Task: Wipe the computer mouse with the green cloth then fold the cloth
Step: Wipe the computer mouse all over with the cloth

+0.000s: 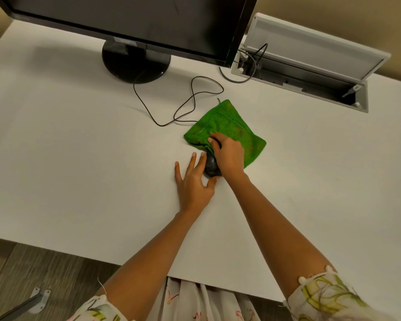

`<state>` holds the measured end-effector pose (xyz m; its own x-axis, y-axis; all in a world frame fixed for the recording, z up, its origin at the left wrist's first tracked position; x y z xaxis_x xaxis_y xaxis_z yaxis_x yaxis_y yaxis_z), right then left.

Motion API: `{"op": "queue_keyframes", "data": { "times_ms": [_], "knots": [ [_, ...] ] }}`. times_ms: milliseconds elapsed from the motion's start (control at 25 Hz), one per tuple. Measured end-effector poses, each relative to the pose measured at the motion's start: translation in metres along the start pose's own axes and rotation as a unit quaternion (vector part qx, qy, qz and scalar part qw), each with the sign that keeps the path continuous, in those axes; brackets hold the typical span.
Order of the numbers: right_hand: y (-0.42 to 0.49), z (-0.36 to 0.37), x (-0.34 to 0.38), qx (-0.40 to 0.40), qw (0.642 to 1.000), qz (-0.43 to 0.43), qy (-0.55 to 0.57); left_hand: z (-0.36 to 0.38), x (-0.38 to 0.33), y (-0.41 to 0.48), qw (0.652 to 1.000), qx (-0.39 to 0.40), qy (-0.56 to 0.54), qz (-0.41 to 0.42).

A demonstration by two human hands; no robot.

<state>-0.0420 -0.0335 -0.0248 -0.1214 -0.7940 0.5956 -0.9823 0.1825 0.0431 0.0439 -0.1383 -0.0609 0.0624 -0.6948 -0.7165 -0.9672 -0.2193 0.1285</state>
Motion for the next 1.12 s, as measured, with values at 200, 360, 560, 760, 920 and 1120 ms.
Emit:
{"op": "queue_keyframes", "data": {
  "times_ms": [200,360,560,760,920,1120],
  "knots": [
    [0.002,0.004,0.006,-0.036,0.999,0.022,-0.007,0.0,0.001,-0.001,1.0,-0.007,0.005,0.007],
    [0.0,0.004,0.006,-0.022,0.999,0.022,-0.038,0.0,-0.001,-0.001,1.0,0.0,0.015,0.011],
    [-0.03,0.003,-0.007,0.028,0.999,-0.016,0.042,0.0,-0.002,-0.002,0.999,-0.005,0.03,0.02],
    [-0.024,0.002,-0.007,0.002,0.998,-0.018,0.053,0.002,0.0,-0.003,0.999,0.001,0.038,0.026],
    [-0.007,0.002,-0.007,-0.004,0.999,0.002,0.035,0.0,-0.001,-0.002,0.998,0.0,0.044,0.035],
    [0.008,0.006,-0.004,-0.019,0.999,-0.033,-0.029,0.0,-0.002,-0.003,0.998,0.0,0.046,0.04]
  ]
}}
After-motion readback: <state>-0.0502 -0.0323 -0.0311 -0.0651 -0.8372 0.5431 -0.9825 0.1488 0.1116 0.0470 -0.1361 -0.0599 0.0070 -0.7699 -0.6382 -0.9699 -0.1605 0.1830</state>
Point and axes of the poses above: each hand's wrist, its own y-axis towards the middle knuckle, its own z-axis out of the palm, x = y × z, the point moved 5 cm from there along y, towards the middle knuckle, and after that the axes turned 9 degrees about -x, right-handed, at the moved point
